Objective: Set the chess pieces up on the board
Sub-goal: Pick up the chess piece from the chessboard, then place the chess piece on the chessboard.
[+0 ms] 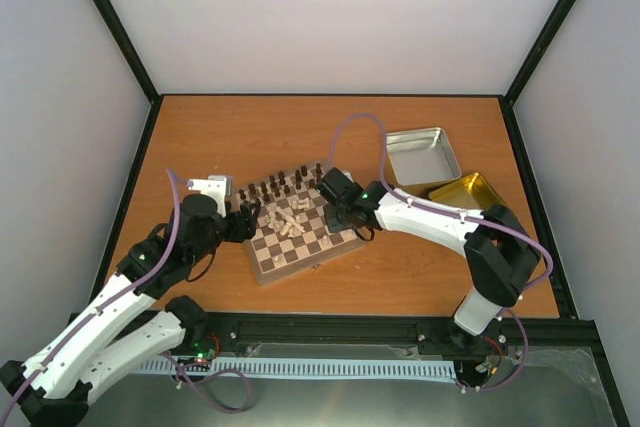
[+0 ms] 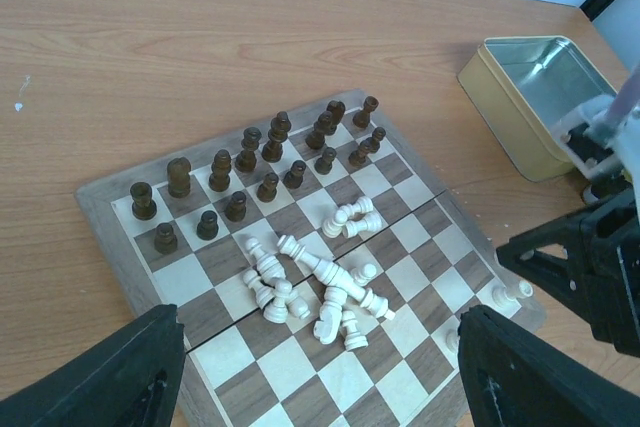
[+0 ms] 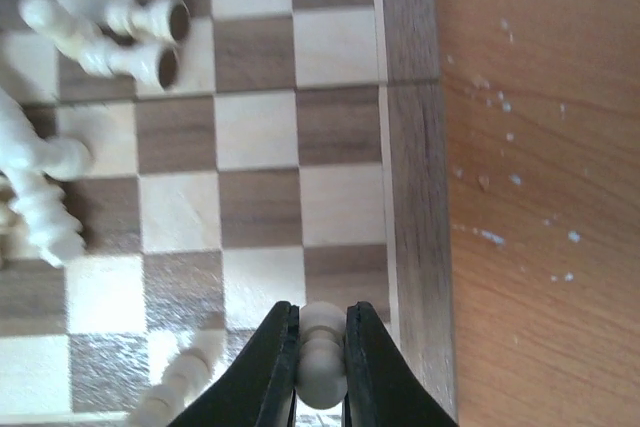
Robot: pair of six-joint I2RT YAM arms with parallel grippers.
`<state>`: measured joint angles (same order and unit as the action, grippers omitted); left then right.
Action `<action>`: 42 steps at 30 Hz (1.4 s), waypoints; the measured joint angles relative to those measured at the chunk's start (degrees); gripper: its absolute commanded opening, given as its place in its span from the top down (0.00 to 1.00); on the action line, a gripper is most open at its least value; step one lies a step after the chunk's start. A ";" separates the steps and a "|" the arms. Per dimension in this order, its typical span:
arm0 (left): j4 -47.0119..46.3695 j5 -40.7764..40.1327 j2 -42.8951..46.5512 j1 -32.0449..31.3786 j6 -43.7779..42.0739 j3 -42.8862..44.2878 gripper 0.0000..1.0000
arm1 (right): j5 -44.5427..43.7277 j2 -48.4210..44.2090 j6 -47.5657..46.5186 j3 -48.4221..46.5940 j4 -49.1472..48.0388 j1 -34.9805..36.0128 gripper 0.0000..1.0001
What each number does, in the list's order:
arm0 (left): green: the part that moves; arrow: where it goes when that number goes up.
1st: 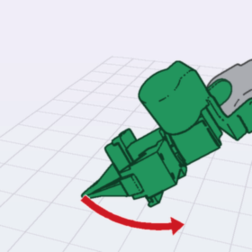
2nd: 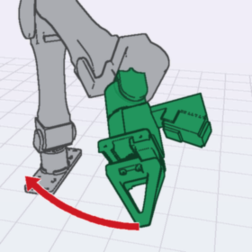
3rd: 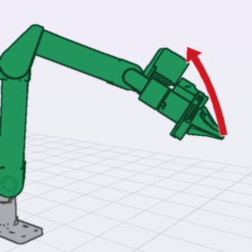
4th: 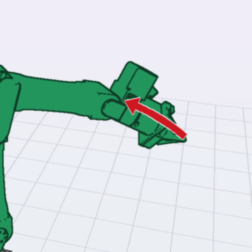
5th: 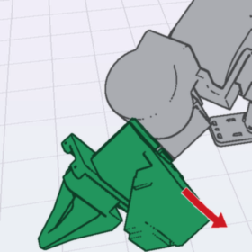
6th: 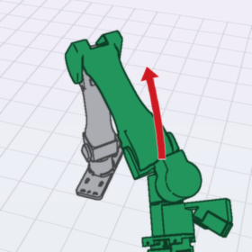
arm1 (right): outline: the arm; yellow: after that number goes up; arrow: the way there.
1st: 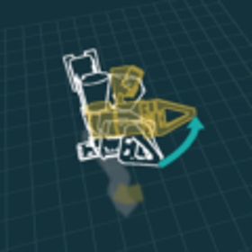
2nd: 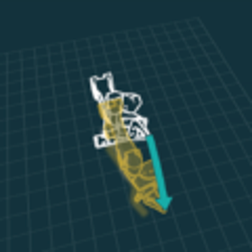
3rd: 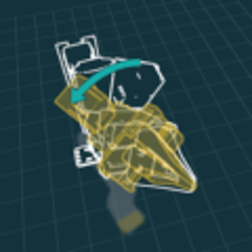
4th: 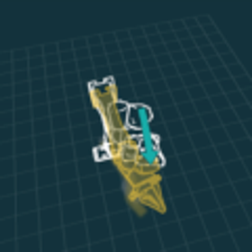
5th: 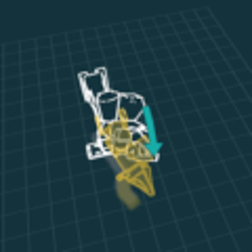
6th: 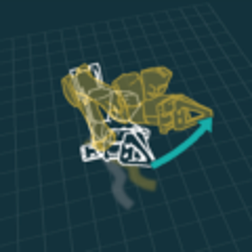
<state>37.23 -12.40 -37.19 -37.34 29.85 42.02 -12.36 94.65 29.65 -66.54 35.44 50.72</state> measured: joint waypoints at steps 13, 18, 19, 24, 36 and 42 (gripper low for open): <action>-0.02 0.00 -0.46 0.00 0.00 -0.09 0.24 | 0.83 5.90 -0.26 -1.18 2.49 -0.98 0.89; -0.02 0.00 -0.50 0.00 0.00 -0.09 0.24 | 1.14 6.67 -1.20 -1.46 2.51 -1.84 0.88; -0.02 0.00 -0.57 0.00 0.00 -0.09 0.24 | 1.31 6.69 -1.33 -1.51 2.49 -1.88 0.88; -0.02 0.00 -0.85 0.00 0.00 -0.09 0.25 | 1.92 6.91 -1.90 -1.55 2.49 -1.95 0.87; -0.13 -0.04 -0.42 0.00 0.02 -0.09 0.25 | 2.45 8.37 -2.86 -1.55 2.60 -1.99 0.67; -0.15 -0.04 -0.46 0.00 0.00 -0.09 0.25 | 1.75 7.43 -3.17 -1.68 2.84 -2.10 0.63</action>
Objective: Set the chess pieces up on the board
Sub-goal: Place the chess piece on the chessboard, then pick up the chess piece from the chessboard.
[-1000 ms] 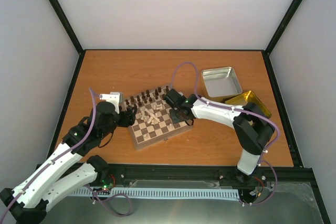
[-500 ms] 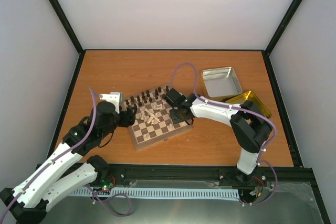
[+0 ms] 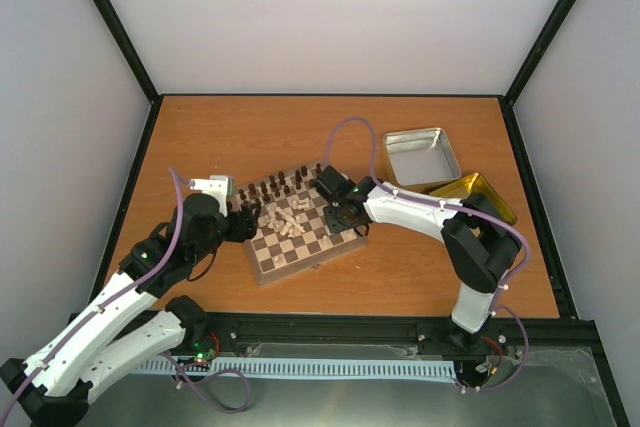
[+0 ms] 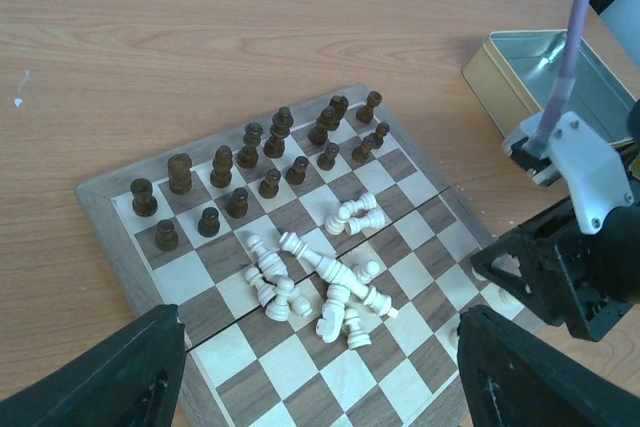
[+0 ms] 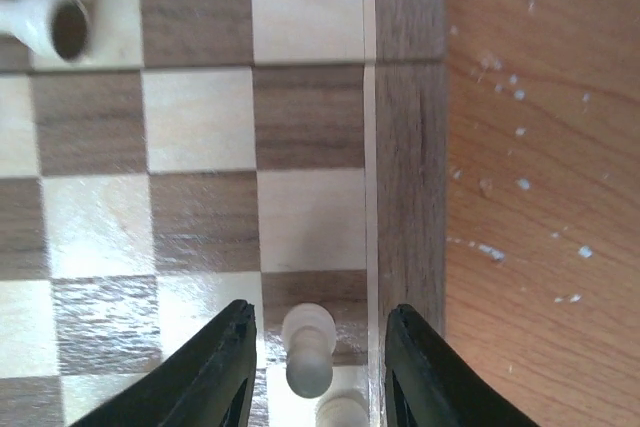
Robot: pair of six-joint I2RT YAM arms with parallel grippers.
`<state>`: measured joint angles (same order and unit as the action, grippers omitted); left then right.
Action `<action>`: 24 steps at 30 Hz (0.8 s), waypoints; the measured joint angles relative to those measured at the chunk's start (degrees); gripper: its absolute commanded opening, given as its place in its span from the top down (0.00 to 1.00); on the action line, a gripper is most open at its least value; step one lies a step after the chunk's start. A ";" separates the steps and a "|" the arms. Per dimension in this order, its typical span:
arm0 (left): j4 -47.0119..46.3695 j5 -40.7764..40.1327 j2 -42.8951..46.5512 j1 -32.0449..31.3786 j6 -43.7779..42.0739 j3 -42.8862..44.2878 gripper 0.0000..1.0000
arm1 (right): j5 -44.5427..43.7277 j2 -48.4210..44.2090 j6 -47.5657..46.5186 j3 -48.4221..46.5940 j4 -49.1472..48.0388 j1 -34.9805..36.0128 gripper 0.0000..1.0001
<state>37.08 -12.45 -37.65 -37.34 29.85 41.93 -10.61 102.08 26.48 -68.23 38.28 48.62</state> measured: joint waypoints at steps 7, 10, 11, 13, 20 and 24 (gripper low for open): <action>-0.02 -0.02 0.07 0.00 0.00 0.00 0.25 | -0.72 -0.72 -0.68 -4.15 0.17 -0.09 0.63; -0.02 -0.09 0.22 0.00 0.02 -0.02 0.25 | 0.02 -0.13 -0.87 -6.36 -0.15 0.13 0.63; -0.02 -0.15 0.39 0.00 0.02 0.00 0.25 | 0.39 0.61 -0.87 -7.65 -0.44 0.22 0.62; 0.00 -0.42 0.68 0.00 0.04 0.00 0.25 | 1.53 2.47 -0.98 -9.75 -1.27 0.50 0.62; 0.02 -1.60 1.97 0.00 0.50 0.00 0.24 | 5.99 8.07 -0.90 -15.15 -2.16 2.95 0.57; 0.02 -1.79 2.58 0.00 0.55 0.00 0.24 | 7.91 11.19 -0.90 -17.97 -2.27 4.55 0.61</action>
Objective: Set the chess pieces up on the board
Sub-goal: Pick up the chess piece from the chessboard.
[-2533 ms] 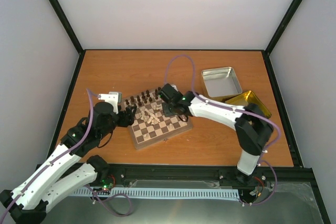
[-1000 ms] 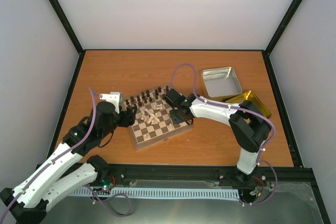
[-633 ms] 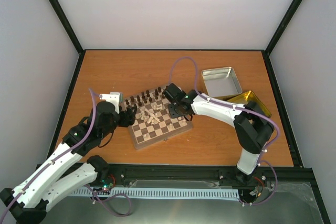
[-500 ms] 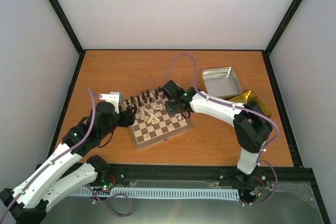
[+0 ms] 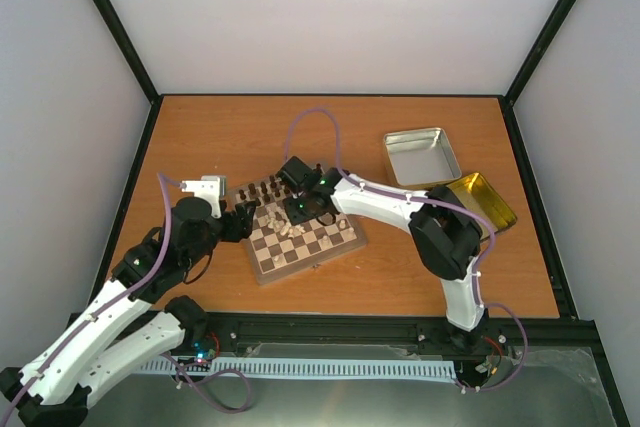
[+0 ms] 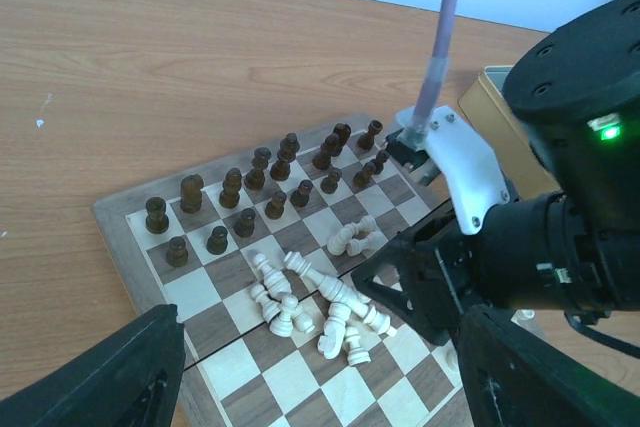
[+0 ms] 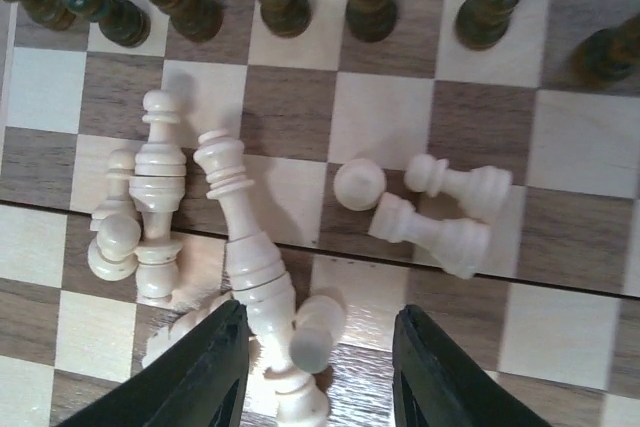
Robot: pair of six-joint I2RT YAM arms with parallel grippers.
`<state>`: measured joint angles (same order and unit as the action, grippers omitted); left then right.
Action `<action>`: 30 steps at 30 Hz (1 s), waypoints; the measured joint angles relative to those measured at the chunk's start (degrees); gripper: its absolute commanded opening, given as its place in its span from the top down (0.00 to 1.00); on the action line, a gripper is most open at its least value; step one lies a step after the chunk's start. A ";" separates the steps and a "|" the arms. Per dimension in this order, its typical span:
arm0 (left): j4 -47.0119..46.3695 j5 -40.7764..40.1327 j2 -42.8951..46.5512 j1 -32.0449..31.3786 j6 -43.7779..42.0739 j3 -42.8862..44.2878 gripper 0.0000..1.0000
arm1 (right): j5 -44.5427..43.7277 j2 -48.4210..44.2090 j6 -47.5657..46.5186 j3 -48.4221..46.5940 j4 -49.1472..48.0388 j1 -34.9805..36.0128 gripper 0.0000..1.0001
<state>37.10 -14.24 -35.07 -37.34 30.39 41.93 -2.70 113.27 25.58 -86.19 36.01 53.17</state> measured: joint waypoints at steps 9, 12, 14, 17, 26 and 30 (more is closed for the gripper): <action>0.00 -0.15 0.00 0.00 0.02 -0.02 0.24 | 1.14 2.58 0.13 -0.79 0.55 0.55 0.80; 0.00 -0.15 -0.04 0.00 0.02 -0.02 0.24 | 1.01 2.89 0.33 -0.79 0.66 0.55 0.82; 0.00 -0.15 -0.09 0.00 0.02 0.00 0.24 | 0.66 2.91 0.37 -0.79 0.68 0.55 0.86; 0.00 -0.15 -0.09 0.00 0.02 -0.02 0.25 | -0.07 2.91 0.46 -0.79 0.66 0.55 0.88; -0.02 -0.15 -0.11 0.00 0.04 -0.02 0.25 | -5.75 -2.54 1.05 3.37 0.22 0.55 0.88; -0.02 -0.13 -0.07 0.00 0.02 -0.02 0.25 | -7.91 -7.19 1.95 6.49 0.13 0.55 0.87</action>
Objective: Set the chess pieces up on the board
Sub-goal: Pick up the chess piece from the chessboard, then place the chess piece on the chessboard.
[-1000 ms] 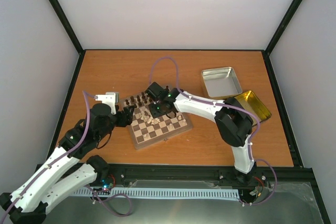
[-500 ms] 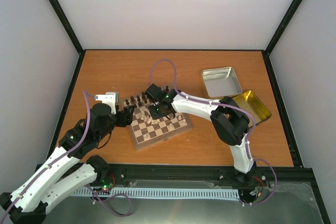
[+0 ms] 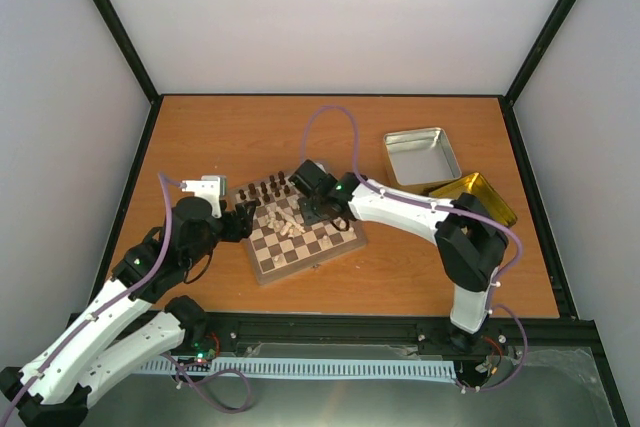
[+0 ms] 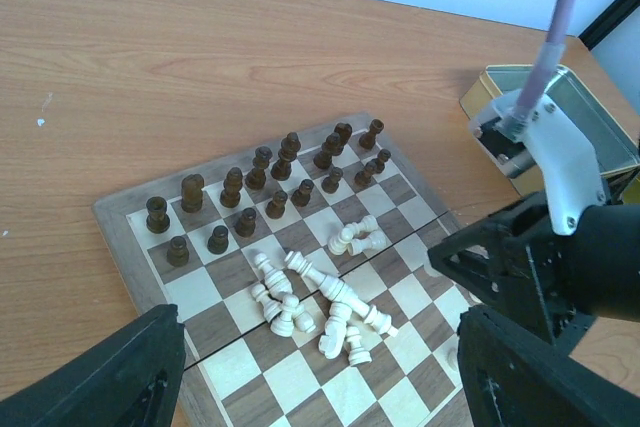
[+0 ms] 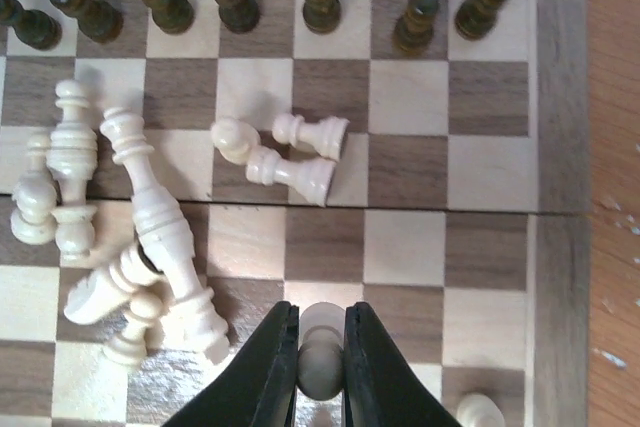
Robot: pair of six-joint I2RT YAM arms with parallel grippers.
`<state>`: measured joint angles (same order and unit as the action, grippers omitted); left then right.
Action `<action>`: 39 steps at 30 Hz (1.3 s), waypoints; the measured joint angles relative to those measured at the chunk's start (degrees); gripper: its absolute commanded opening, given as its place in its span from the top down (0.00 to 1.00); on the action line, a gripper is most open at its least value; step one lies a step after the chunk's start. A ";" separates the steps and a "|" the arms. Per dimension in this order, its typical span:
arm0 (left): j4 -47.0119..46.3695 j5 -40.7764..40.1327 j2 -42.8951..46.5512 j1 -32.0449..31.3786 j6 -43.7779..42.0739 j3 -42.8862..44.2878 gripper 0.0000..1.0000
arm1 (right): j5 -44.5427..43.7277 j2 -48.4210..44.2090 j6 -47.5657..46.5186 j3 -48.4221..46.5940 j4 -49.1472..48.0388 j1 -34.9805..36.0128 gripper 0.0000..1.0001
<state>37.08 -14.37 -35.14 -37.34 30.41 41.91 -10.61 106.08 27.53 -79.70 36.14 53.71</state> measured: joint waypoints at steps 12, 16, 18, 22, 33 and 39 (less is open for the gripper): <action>0.00 0.02 -0.33 0.00 0.02 0.00 0.25 | -1.22 -1.95 2.82 6.99 0.96 -0.04 0.87; -0.02 0.02 -0.48 0.00 0.00 0.00 0.25 | -1.29 -1.95 3.61 7.41 0.96 -0.09 0.87; 0.00 0.02 -0.55 0.00 0.02 0.00 0.25 | -1.29 -1.95 3.82 7.65 1.01 -0.11 0.87; 0.00 0.02 -0.57 0.00 0.02 0.00 0.25 | -1.22 -1.95 4.04 7.87 1.42 -0.11 0.87; -0.02 0.02 -0.59 0.00 0.02 0.00 0.25 | -0.92 -1.92 4.96 8.26 1.77 -0.11 0.82; 0.00 0.02 -0.59 0.00 0.00 0.00 0.25 | -0.55 -1.95 5.07 8.28 1.97 -0.11 0.69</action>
<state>37.08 -14.35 -35.73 -37.34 30.41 41.91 -11.16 104.14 32.60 -71.42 38.11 53.60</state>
